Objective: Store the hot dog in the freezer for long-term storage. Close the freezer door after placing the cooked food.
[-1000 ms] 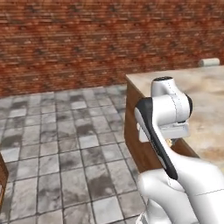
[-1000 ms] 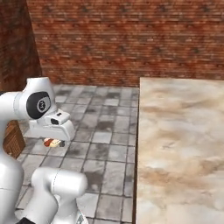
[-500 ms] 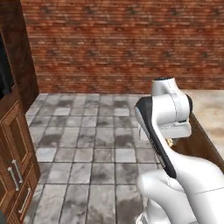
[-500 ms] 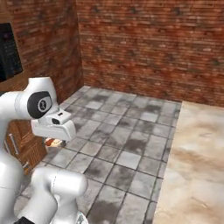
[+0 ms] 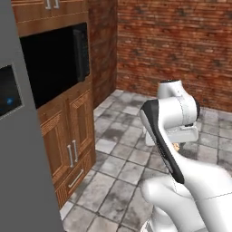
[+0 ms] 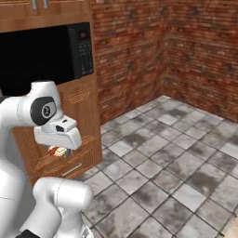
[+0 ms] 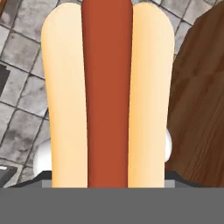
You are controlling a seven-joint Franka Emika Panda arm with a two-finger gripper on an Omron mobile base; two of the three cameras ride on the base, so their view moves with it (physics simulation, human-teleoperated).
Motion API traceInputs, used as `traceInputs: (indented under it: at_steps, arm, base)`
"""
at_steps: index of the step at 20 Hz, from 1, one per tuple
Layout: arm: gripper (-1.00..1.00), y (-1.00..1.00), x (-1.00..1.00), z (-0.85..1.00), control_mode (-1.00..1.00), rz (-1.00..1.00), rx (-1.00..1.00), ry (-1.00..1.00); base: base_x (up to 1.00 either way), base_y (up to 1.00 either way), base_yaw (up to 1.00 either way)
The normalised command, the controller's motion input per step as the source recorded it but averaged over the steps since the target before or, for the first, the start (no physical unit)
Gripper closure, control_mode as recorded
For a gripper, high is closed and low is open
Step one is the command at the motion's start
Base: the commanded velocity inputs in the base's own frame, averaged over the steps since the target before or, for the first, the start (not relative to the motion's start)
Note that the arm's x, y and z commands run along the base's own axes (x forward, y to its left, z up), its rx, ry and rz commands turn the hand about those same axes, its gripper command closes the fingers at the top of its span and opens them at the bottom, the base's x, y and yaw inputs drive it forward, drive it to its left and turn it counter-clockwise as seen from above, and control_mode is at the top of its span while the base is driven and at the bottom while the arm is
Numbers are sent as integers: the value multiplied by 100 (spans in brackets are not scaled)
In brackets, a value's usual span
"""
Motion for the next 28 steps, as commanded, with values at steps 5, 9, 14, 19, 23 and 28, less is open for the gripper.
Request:
traceInputs:
  at_steps: [5, 9, 14, 19, 23, 28]
  arm:
    - [100, 0, 0, 0, 100, 0, 0, 0]
    - [100, 0, 0, 0, 100, 0, 0, 0]
    - [100, 0, 0, 0, 100, 0, 0, 0]
    - [100, 0, 0, 0, 100, 0, 0, 0]
    - [100, 0, 0, 0, 100, 0, 0, 0]
    - [100, 0, 0, 0, 100, 0, 0, 0]
  base:
    - [0, -29, 80]
    - [0, -3, 95]
    - [-11, 0, 96]
    - [-3, 0, 97]
    - [0, 8, 83]
    - [9, 0, 47]
